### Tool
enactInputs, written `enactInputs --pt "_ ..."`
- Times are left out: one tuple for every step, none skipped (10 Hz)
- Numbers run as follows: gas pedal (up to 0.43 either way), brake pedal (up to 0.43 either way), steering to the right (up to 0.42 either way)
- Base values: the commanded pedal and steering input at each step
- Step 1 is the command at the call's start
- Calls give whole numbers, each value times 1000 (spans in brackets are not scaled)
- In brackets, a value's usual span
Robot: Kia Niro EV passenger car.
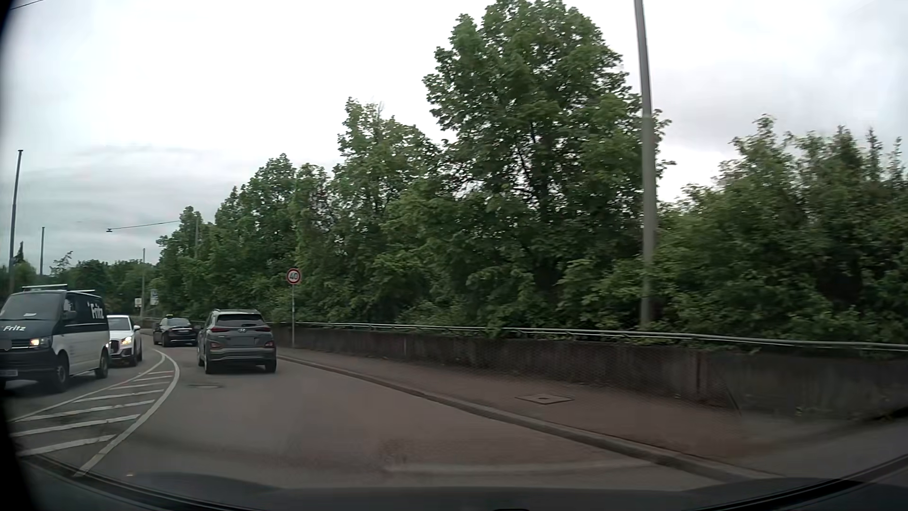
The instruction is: Follow the waypoints while adhering to traffic rules and regulations
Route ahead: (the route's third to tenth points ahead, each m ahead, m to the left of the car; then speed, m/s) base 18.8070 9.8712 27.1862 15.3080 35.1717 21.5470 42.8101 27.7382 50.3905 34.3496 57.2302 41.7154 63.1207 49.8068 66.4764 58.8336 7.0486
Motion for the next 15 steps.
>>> enactInputs --pt "118 0 -262" --pt "118 0 -242" --pt "118 0 -221" --pt "118 0 -205" --pt "118 0 -186" --pt "118 0 -173" --pt "118 0 -172" --pt "118 0 -172" --pt "118 0 -166" --pt "118 0 -158" --pt "118 0 -150" --pt "118 0 -144" --pt "118 0 -126" --pt "118 0 -114" --pt "118 0 -105"
